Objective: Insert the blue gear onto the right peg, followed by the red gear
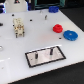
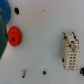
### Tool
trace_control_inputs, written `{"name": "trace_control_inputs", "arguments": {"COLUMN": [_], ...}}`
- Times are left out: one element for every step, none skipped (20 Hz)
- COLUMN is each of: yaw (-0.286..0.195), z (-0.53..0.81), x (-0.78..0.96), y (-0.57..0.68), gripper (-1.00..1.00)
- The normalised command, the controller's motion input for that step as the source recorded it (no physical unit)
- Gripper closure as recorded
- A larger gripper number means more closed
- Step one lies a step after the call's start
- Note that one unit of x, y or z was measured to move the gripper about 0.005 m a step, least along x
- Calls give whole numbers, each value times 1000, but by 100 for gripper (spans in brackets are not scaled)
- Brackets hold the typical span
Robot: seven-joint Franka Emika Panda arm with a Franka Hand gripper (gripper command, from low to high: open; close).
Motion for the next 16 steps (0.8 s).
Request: {"name": "trace_control_inputs", "arguments": {"yaw": [0, 0, 0, 0, 0, 0, 0, 0, 0, 0, 0, 0, 0, 0, 0, 0], "z": [7, 4, 5, 6, 3, -1, -2, -5, -13, -16, -54, -76, -104, -120, -142, -203], "x": [-102, -124, -116, -116, -124, -113, -99, -98, -77, -24, -9, 3, 7, 5, 4, 4], "y": [759, 755, 747, 760, 776, 786, 780, 780, 778, 753, 748, 738, 711, 689, 689, 673], "gripper": [-100, -100, -100, -100, -100, -100, -100, -100, -100, -100, -100, -100, -100, -100, -100, -100]}}
